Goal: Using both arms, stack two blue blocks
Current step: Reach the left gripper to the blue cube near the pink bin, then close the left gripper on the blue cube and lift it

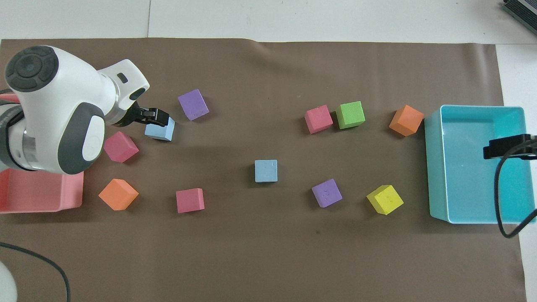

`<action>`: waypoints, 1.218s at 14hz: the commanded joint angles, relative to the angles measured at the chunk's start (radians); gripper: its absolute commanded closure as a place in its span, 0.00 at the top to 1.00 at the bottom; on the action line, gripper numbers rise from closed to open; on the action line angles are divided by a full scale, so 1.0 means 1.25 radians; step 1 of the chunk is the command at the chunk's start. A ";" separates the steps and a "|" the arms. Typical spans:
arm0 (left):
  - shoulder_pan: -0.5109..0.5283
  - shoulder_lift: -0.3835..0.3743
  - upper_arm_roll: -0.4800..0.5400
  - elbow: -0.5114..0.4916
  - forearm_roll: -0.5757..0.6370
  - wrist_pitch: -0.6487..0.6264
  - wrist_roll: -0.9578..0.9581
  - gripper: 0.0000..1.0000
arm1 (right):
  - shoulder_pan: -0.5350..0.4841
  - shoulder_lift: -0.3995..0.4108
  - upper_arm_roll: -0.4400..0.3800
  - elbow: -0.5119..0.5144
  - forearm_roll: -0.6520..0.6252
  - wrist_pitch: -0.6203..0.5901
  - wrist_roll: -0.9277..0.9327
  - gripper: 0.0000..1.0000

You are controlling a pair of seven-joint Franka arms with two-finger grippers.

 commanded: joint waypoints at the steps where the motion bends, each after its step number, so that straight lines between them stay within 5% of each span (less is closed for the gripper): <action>1: -0.020 -0.007 0.011 -0.080 -0.005 0.101 -0.004 1.00 | -0.006 -0.013 0.001 -0.009 0.000 -0.007 -0.018 1.00; 7: -0.016 0.063 0.013 -0.109 -0.003 0.245 -0.002 1.00 | -0.006 -0.013 0.001 -0.009 0.000 -0.007 -0.019 1.00; 17: -0.005 0.098 0.016 -0.128 0.002 0.266 0.041 1.00 | -0.006 -0.013 0.001 -0.009 0.000 -0.007 -0.019 1.00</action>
